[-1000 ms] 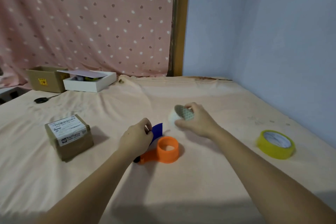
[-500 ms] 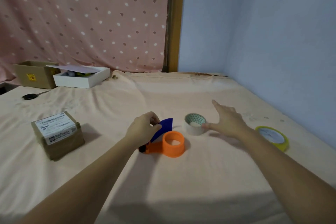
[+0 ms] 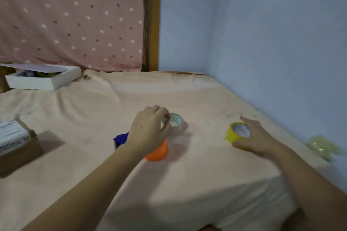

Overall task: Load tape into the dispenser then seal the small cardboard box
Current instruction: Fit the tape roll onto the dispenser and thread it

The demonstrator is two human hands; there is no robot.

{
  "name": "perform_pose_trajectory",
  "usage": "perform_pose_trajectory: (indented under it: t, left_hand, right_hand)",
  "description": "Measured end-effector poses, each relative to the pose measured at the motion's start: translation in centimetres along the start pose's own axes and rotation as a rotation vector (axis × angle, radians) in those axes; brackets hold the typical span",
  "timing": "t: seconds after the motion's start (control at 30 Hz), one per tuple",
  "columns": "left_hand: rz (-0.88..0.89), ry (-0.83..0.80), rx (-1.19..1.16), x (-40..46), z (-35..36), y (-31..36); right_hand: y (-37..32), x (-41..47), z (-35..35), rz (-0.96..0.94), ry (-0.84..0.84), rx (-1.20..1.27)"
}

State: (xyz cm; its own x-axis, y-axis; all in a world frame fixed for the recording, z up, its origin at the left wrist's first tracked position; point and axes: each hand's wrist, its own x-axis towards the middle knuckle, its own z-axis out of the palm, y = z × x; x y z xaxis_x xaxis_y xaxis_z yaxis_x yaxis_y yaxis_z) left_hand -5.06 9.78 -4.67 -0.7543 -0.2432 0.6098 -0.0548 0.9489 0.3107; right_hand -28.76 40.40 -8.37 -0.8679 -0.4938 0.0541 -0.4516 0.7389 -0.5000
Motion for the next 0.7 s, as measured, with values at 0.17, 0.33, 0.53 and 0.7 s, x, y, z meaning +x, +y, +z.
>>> perform_pose_trajectory:
  t: [0.17,0.33,0.53,0.7]
  left_hand:
    - [-0.073,-0.355,-0.289,0.7,7.7,7.6]
    - [-0.311,-0.454,-0.433,2.8,14.8,12.9]
    - [-0.386,-0.415,-0.399,4.7,17.8,13.9]
    - [-0.390,-0.289,-0.370,4.3,15.5,13.3]
  right_hand:
    - [1.6,-1.7,1.5,0.006,0.123,0.140]
    - [5.3,-0.5,4.1,-0.008,0.183,0.193]
    - [2.0,-3.2,2.9,-0.058,0.275,0.185]
    - [0.9,-3.4,2.7,-0.080,0.364,0.291]
